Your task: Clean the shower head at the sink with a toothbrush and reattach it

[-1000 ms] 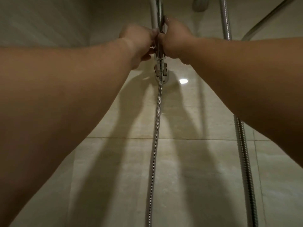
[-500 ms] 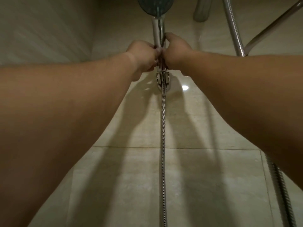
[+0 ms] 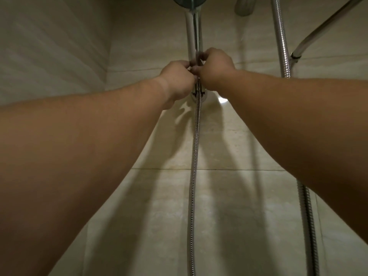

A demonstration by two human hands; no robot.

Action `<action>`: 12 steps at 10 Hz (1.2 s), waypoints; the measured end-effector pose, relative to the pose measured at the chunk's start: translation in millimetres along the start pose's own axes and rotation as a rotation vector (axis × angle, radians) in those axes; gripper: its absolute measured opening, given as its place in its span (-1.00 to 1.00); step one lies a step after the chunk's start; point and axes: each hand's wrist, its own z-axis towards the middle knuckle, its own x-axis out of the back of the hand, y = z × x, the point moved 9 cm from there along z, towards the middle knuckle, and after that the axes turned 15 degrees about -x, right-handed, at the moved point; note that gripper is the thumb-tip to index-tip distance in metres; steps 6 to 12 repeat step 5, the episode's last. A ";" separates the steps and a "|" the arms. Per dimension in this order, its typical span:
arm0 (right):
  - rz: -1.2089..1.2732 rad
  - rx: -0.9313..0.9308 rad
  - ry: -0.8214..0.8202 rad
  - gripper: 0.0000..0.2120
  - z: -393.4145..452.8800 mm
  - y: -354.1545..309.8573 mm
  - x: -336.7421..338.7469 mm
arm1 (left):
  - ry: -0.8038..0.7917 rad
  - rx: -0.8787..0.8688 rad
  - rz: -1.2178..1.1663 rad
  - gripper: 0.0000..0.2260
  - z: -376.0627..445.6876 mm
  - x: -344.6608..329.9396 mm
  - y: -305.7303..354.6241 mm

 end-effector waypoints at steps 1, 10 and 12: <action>-0.072 -0.032 -0.032 -0.74 -7.5 3.9 1.6 | -0.068 0.041 0.014 -0.58 -7.7 -4.6 5.7; -0.251 -0.059 -0.040 -0.54 -68.4 19.2 28.1 | -0.152 0.039 0.198 -0.55 -65.7 -6.0 44.3; -0.251 -0.059 -0.040 -0.54 -68.4 19.2 28.1 | -0.152 0.039 0.198 -0.55 -65.7 -6.0 44.3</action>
